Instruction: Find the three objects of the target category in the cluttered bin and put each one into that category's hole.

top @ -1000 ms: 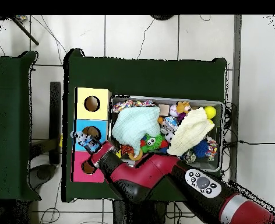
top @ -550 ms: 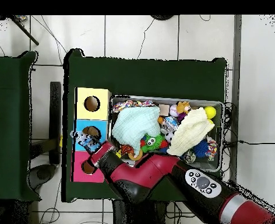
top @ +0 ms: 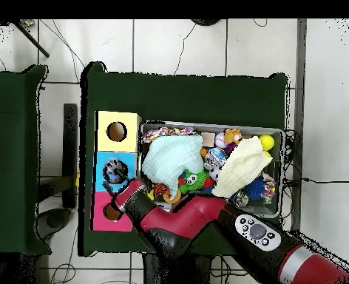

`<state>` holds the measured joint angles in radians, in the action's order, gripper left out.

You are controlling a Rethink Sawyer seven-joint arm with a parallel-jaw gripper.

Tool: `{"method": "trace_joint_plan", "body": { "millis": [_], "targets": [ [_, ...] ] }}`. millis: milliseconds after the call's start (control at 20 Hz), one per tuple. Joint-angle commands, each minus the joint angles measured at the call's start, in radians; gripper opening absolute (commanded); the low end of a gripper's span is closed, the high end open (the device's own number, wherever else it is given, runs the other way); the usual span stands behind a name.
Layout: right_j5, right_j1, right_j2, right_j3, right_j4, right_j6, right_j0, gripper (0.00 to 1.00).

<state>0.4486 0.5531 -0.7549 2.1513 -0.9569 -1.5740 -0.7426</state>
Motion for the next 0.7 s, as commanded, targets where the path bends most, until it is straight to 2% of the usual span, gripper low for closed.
{"method": "trace_joint_plan", "body": {
  "millis": [50, 200, 600, 700],
  "targets": [
    [0.057, -0.030, 0.040, -0.097, -0.033, -0.138, -0.008, 1.00],
    [0.089, -0.017, 0.037, -0.091, -0.020, -0.133, -0.006, 1.00],
    [0.096, 0.001, 0.051, -0.080, 0.004, -0.133, 0.011, 1.00],
    [0.110, 0.001, 0.081, -0.083, 0.035, -0.128, 0.021, 1.00]
  ]
}}
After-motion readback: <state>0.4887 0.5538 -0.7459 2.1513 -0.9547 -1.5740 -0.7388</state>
